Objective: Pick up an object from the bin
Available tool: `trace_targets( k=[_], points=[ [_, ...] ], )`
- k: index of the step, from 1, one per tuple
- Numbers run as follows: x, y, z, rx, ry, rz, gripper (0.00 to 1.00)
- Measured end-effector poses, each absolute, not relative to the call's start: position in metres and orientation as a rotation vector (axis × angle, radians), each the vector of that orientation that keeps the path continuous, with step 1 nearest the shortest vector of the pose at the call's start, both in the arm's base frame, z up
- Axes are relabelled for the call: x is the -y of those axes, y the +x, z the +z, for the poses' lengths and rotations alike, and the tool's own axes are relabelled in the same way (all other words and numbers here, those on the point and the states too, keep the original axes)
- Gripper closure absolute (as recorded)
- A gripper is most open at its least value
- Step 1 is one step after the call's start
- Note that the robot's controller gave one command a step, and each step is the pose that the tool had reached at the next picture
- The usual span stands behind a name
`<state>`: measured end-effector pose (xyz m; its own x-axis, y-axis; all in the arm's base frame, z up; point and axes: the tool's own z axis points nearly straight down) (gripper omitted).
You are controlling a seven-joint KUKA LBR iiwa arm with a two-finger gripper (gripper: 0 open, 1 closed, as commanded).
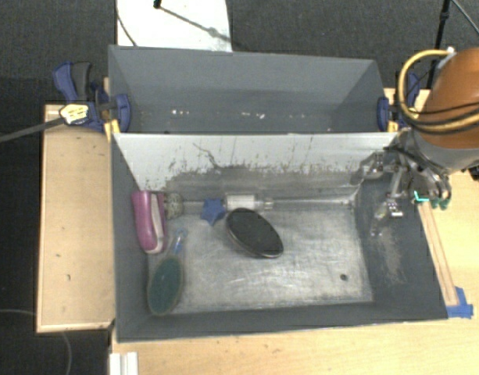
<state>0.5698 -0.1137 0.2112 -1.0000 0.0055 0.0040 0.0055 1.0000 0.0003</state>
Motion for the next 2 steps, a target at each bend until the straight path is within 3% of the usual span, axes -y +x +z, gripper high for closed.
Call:
trace_targets(
  k=[1, 2],
  points=[
    [0.046, 0.565, 0.147, 3.137, -0.006, -0.007, 0.00],
    [-0.027, 0.530, 0.073, 3.135, 0.201, -0.005, 0.00]
  ],
)
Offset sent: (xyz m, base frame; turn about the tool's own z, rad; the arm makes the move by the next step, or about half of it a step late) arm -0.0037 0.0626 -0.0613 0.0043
